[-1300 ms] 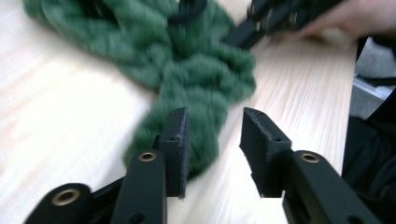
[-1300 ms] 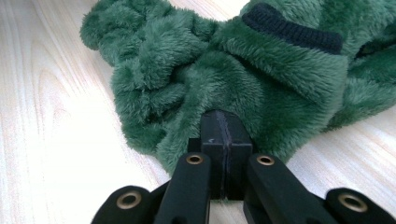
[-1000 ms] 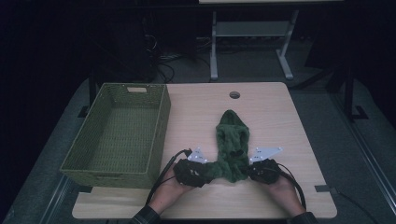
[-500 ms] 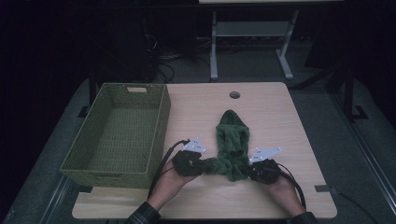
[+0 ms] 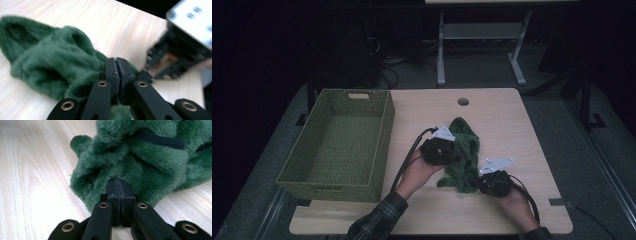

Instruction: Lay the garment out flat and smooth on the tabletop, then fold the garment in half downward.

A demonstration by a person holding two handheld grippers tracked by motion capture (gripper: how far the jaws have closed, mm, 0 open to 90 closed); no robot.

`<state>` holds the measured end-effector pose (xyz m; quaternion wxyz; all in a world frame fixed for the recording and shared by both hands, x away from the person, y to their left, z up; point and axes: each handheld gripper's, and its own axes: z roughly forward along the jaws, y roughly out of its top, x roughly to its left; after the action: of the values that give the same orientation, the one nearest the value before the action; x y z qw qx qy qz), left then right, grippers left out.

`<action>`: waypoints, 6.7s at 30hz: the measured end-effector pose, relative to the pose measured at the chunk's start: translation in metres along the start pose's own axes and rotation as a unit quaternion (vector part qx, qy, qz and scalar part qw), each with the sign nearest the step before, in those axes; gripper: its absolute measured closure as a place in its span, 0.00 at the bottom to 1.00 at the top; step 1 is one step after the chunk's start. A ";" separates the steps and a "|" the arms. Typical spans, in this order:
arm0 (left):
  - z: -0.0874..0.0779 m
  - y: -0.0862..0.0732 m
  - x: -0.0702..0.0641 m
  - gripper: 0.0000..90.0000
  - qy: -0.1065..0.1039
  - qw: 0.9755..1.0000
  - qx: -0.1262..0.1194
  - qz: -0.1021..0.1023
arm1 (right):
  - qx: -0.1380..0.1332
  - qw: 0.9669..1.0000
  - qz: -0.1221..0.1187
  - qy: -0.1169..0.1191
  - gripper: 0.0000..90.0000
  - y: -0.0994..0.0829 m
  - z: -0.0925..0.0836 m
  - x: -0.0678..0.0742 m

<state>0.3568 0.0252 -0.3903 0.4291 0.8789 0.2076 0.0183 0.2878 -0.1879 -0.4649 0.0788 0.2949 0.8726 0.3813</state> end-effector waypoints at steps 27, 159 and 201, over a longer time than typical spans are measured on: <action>0.024 0.004 0.027 0.97 0.007 1.000 -0.005 -0.028 | -0.078 0.996 -0.035 0.037 0.92 0.047 -0.004 0.036; 0.056 -0.030 0.020 0.98 0.010 0.998 0.053 -0.023 | -0.082 0.996 -0.033 -0.004 0.96 0.138 -0.054 -0.098; -0.043 -0.053 -0.001 0.89 0.056 0.998 -0.003 -0.041 | -0.031 0.992 -0.067 0.104 0.96 0.033 -0.030 0.030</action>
<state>0.3287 0.0863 -0.4038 0.4197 0.8659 0.2675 0.0504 0.2675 -0.1715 -0.4174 0.0221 0.1915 0.8818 0.4304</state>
